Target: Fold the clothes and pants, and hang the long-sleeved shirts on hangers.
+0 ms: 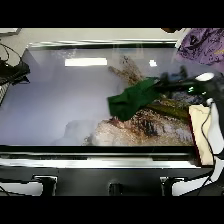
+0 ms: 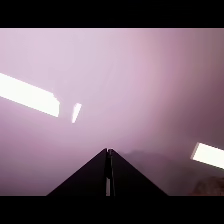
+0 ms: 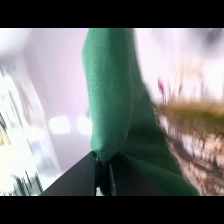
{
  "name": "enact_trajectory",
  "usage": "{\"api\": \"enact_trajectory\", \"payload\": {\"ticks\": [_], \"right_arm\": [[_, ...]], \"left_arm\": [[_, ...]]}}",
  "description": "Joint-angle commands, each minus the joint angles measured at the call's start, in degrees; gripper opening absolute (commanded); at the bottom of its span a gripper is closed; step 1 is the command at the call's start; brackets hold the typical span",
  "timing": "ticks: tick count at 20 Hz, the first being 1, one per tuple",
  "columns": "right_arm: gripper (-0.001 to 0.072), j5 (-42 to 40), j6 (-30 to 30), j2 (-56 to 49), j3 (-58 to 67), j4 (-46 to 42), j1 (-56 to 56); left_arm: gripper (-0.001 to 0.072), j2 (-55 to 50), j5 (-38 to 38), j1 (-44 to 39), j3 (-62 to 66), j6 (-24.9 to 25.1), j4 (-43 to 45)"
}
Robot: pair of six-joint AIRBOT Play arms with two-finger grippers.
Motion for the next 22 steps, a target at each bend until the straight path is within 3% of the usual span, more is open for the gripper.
{"api": "enact_trajectory", "payload": {"ticks": [1,12,22], "right_arm": [[0.0023,1.29,9.01,0.11,9.4,-1.95,-6.99],[0.0023,-4.7,21.62,1.27,19.47,-4.85,-24.72],[0.0023,-3.61,41.64,9.29,19.47,-28.61,-26.47]], "left_arm": [[0.0018,-0.04,-0.7,0.02,-0.02,0.02,0.0],[0.0018,-0.04,-2.34,0.02,-0.02,0.0,0.02],[0.0018,-0.04,-4.37,0.02,-0.02,0.02,0.0]]}}
